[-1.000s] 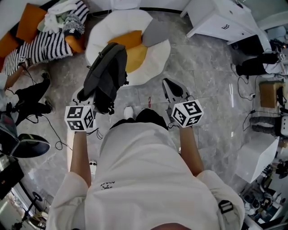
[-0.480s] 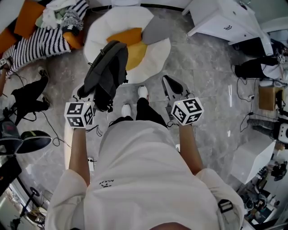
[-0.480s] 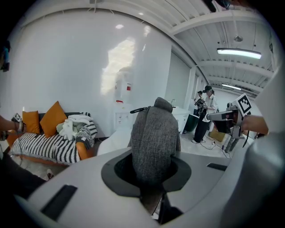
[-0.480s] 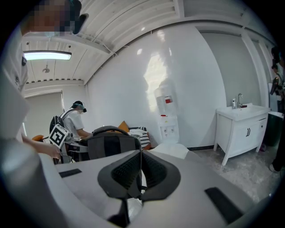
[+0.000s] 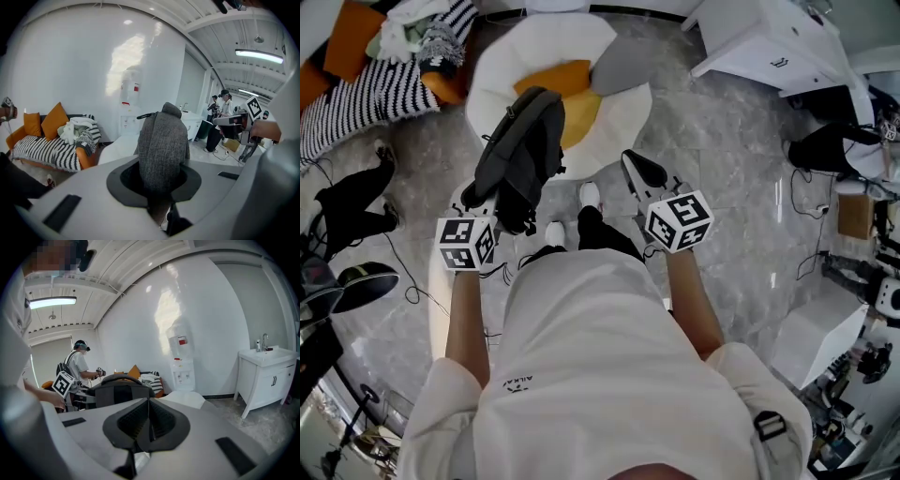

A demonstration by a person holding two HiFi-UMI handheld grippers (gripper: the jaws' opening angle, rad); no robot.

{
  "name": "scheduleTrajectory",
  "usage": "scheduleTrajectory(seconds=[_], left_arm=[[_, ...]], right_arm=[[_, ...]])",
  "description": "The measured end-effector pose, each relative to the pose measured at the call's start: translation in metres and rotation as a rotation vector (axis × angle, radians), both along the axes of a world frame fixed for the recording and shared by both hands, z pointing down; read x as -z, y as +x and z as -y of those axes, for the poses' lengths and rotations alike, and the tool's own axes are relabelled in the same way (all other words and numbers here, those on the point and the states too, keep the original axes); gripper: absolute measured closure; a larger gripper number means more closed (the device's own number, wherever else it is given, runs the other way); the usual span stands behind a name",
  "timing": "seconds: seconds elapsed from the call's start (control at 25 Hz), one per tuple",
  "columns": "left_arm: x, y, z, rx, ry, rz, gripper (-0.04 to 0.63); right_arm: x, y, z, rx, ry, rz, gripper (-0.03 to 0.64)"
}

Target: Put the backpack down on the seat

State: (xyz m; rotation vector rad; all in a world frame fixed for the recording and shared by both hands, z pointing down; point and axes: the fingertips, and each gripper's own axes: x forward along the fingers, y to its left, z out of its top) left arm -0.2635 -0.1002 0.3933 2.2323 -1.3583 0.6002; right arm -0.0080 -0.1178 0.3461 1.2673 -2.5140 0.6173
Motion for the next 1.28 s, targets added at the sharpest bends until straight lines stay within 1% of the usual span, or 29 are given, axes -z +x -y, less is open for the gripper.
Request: scheduleTrajectory(seconds=[0.28, 0.72, 1.0, 1.28], left_arm=[[-0.009, 0.032, 0.030, -0.005, -0.029, -0.008, 0.522], [-0.039, 0.078, 0.079, -0.036, -0.059, -0.014, 0.522], [-0.064, 0.099, 0.104, -0.046, -0.080, -0.020, 0.522], [-0.098, 0.112, 0.134, -0.044, -0.113, -0.024, 0.522]], right_arm=[[-0.009, 0.011, 0.043, 0.050, -0.017, 0.007, 0.592], [-0.050, 0.022, 0.098, 0.129, -0.068, -0.010, 0.592], [-0.078, 0.029, 0.122, 0.139, -0.102, 0.006, 0.592], [-0.110, 0.037, 0.144, 0.163, -0.136, -0.007, 0.592]])
